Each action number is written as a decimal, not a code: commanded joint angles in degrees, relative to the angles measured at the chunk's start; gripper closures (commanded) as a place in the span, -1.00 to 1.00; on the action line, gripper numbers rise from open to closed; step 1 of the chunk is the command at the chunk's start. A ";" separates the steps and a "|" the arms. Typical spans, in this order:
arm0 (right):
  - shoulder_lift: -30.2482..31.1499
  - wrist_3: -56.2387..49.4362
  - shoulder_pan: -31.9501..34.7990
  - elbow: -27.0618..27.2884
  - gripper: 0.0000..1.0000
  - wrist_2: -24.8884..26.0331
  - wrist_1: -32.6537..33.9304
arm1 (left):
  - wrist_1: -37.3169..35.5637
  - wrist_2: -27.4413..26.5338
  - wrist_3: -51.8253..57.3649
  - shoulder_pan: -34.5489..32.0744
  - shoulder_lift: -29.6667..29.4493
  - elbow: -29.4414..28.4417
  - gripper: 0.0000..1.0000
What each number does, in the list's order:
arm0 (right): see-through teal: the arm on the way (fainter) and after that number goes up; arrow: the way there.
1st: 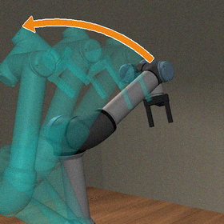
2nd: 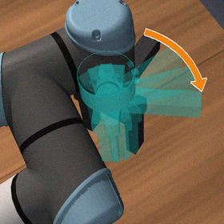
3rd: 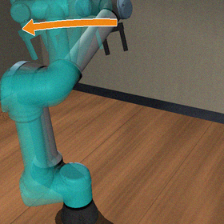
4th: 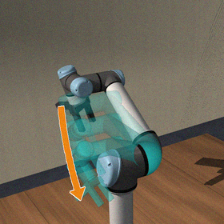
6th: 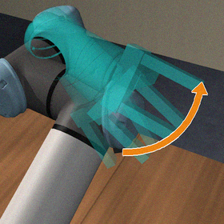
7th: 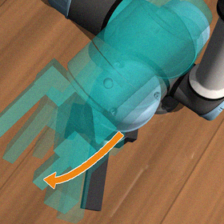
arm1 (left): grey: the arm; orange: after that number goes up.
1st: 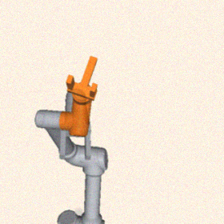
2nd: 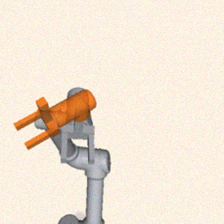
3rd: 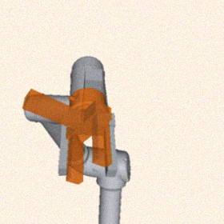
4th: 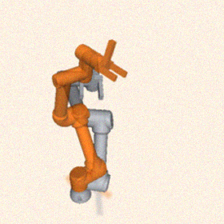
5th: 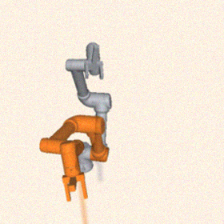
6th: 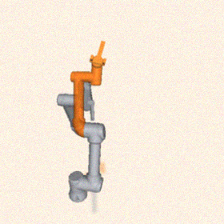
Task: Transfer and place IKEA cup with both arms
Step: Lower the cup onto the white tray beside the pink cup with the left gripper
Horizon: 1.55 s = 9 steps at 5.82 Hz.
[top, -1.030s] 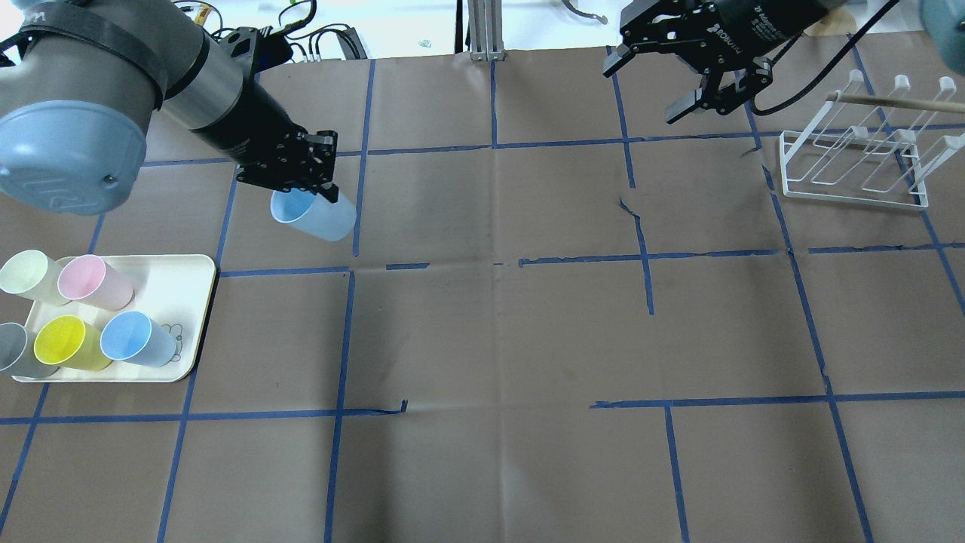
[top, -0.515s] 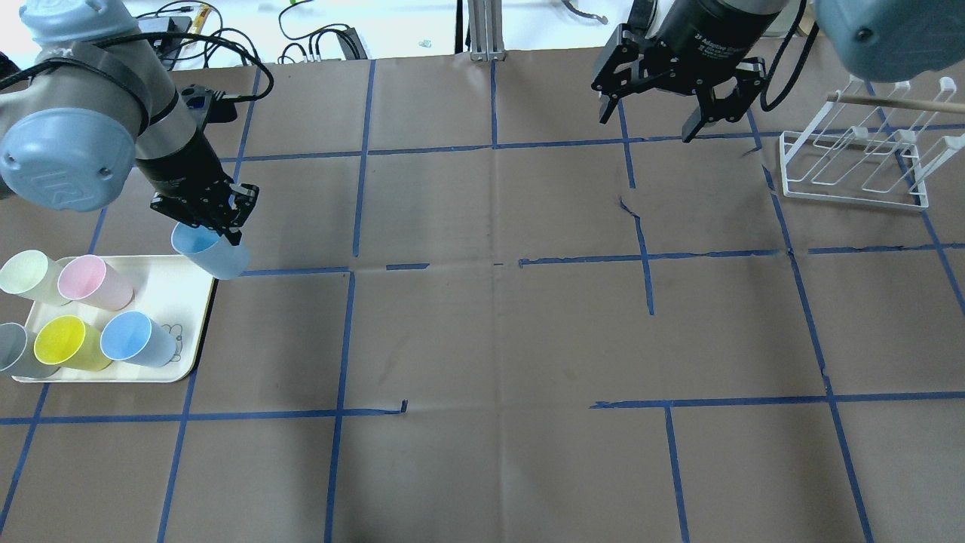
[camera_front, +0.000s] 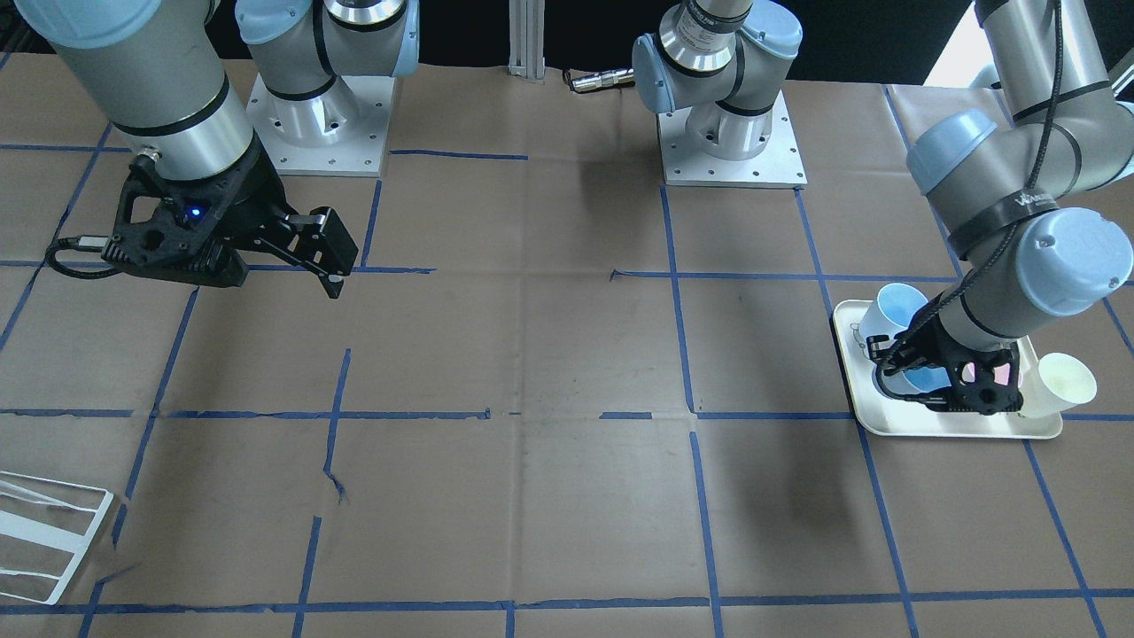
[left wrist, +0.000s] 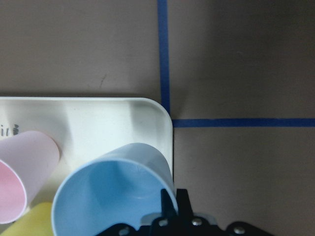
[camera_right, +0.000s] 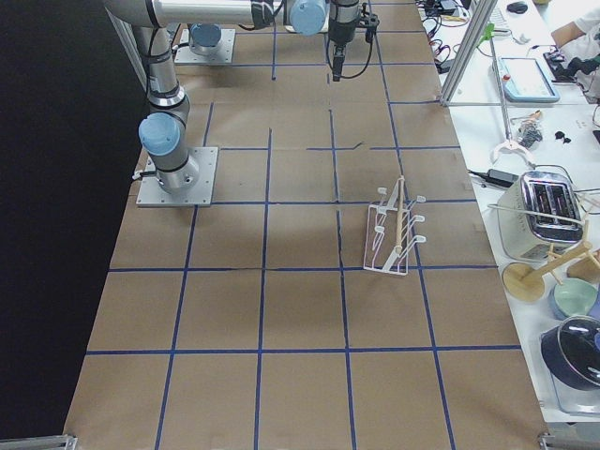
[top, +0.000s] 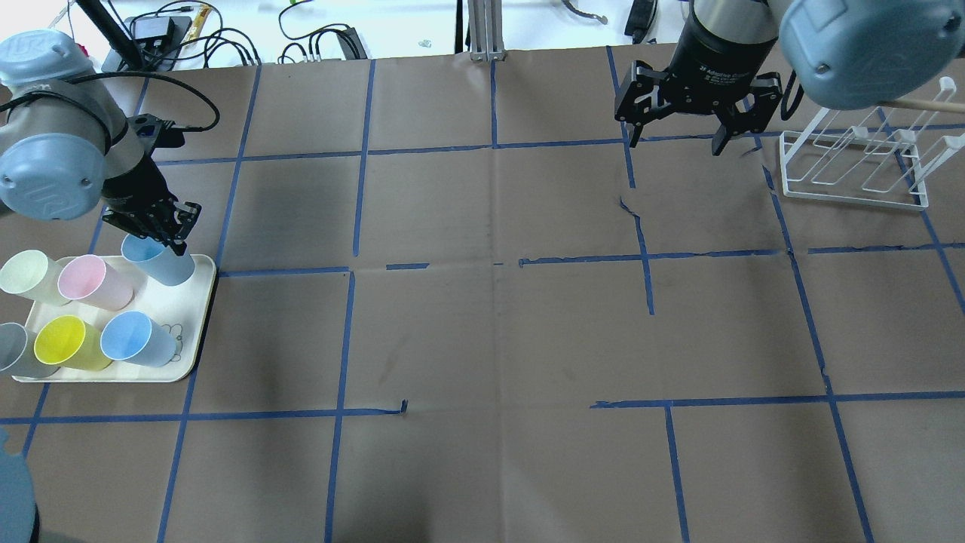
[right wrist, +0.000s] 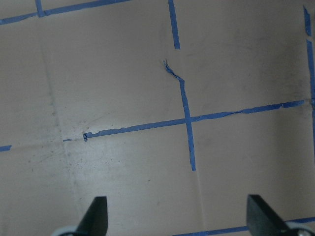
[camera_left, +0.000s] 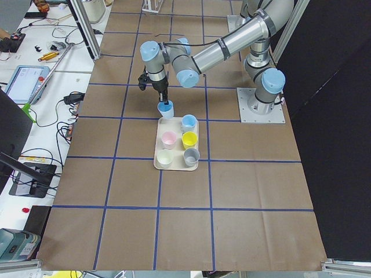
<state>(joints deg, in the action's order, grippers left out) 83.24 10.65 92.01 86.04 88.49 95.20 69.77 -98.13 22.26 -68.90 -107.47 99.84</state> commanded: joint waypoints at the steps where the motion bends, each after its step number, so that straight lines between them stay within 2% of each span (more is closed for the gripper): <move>1: 0.17 0.33 -0.08 -0.43 -1.00 3.24 0.86 | -2.18 -0.22 3.05 2.10 -2.04 1.66 0.89; 2: 0.43 0.77 -0.08 -0.43 -1.00 2.57 0.69 | -3.75 -2.83 2.88 2.10 -3.08 2.10 0.86; 4: 0.78 1.12 -0.08 -0.87 -1.00 2.56 -0.10 | -4.03 -2.95 2.62 2.01 -3.62 2.11 0.79; 7: 0.70 1.30 -0.08 -2.45 -1.00 1.42 -3.70 | -3.77 -2.77 2.61 1.49 -3.80 2.11 0.11; 8: 0.70 1.30 -0.08 -2.80 -1.00 1.77 -3.62 | -3.68 -3.03 2.61 1.48 -3.45 1.67 -0.18; 9: 0.70 1.21 -0.17 -2.89 -1.00 2.12 -3.54 | -2.11 -3.21 1.66 0.53 -2.32 0.45 -0.25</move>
<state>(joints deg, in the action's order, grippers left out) 83.94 11.92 91.91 83.35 90.31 91.68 66.58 -101.17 24.55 -67.70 -110.62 101.20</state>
